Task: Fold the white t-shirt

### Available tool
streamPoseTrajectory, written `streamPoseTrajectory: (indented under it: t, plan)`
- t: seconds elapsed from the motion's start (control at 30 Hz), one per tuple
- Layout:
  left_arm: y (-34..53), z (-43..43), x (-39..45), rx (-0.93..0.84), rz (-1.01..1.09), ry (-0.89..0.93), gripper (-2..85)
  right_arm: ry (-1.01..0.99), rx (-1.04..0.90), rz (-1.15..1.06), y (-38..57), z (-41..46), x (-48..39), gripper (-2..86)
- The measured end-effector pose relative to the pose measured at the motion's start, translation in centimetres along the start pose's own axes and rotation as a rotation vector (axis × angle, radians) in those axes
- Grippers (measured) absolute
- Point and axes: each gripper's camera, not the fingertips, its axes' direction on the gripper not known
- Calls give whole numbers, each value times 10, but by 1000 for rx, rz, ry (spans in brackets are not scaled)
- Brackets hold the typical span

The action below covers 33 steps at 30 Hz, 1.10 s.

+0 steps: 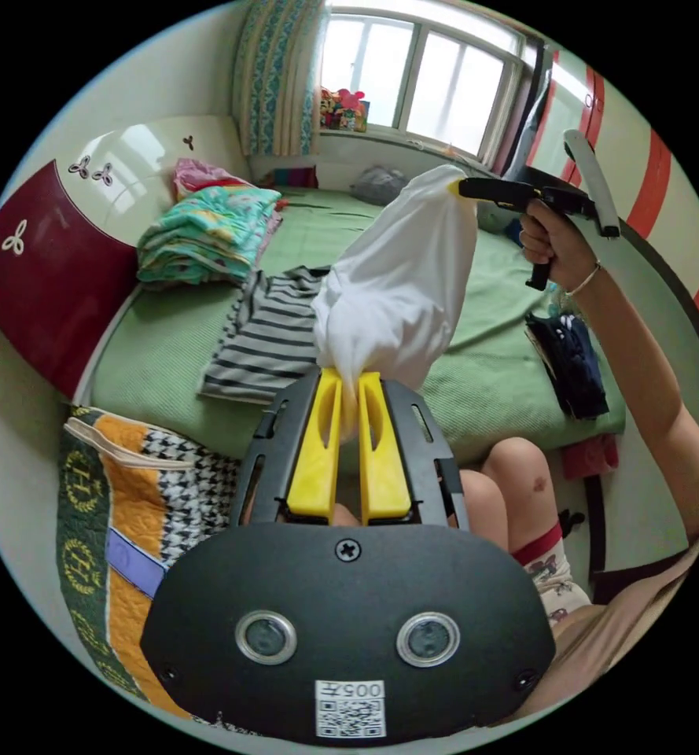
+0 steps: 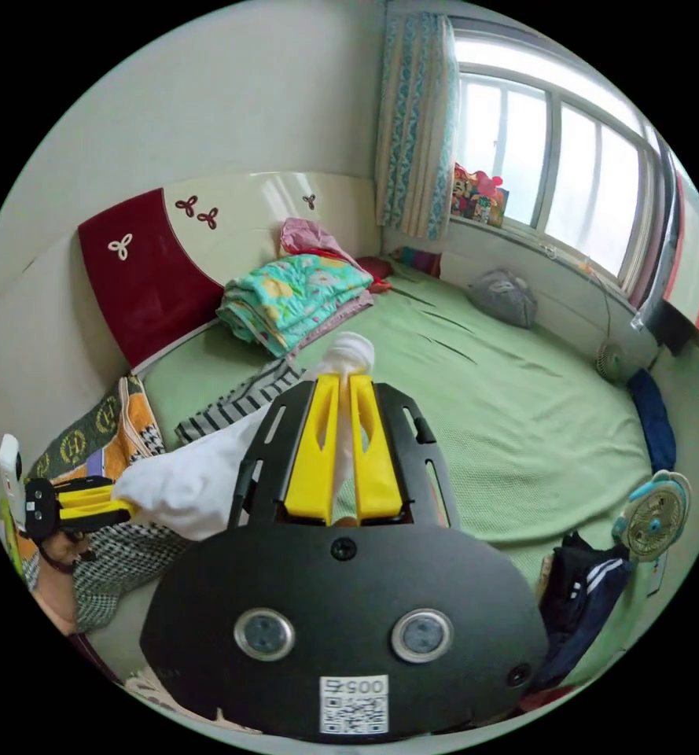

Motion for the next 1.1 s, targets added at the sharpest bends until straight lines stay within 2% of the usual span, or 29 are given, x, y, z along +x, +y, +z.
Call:
streamPoseTrajectory:
  t: [0.13, 0.2, 0.27, 0.33, 0.57, 0.77, 0.9, 1.1]
  plan:
    - [-59, 28, -50, -57, -45, -132, 48, -52, -26, 95, -40, 64, -7, -4]
    - [-81, 55, -69, -70, -53, -204, 48, -88, -94, 237, -55, 117, -5, 25]
    - [-102, 103, -90, -174, -56, -300, 48, -46, -158, 281, -57, 153, -5, 43]
    - [-110, 133, -105, -243, -84, -313, 49, -21, -216, 273, -48, 178, -11, 56]
    - [-127, 137, -140, -198, -156, -178, 49, -177, -308, -20, 57, 205, -67, 103]
    - [-152, 138, -143, -226, -127, -193, 49, -285, -346, 50, 84, 226, -94, 92]
    - [-164, 137, -146, -235, -138, -177, 49, -231, -409, 90, 80, 249, -100, 43]
    - [-179, 132, -149, -256, -157, -142, 49, -247, -409, 53, 84, 216, -100, -13]
